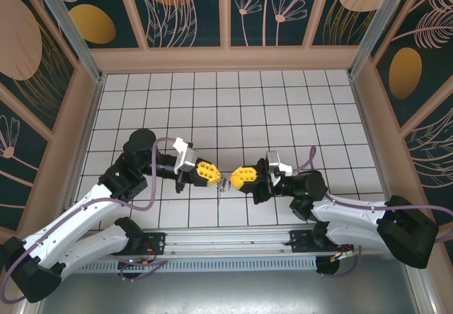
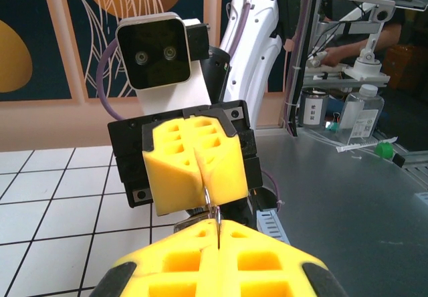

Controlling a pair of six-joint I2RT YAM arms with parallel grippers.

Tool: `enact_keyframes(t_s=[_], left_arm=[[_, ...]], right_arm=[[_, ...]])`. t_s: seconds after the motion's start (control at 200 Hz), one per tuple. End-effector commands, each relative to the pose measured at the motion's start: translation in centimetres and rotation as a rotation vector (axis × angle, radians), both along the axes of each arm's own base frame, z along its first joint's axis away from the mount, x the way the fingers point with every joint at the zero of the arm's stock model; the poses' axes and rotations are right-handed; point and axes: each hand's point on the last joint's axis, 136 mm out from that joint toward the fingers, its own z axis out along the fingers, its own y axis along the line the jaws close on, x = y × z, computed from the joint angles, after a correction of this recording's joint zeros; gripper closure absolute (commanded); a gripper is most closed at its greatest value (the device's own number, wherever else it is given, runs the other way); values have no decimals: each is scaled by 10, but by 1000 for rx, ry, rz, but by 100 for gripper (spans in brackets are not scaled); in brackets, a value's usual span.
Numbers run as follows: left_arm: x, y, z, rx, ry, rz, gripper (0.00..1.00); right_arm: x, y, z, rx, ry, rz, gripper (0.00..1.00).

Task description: Put the keys on the keyring

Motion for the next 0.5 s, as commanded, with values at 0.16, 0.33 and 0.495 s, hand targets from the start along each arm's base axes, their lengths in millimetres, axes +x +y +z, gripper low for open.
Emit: enact_keyframes(t_s=[0.16, 0.33, 0.495], left_arm=[[0, 2, 17, -30, -58, 2, 100], [0, 2, 17, -30, -57, 4, 100], [1, 2, 17, -30, -55, 7, 100]], right_arm=[[-7, -6, 20, 76, -47, 13, 100], [-6, -8, 18, 76, -40, 4, 100], [-5, -8, 15, 68, -33, 1, 100]])
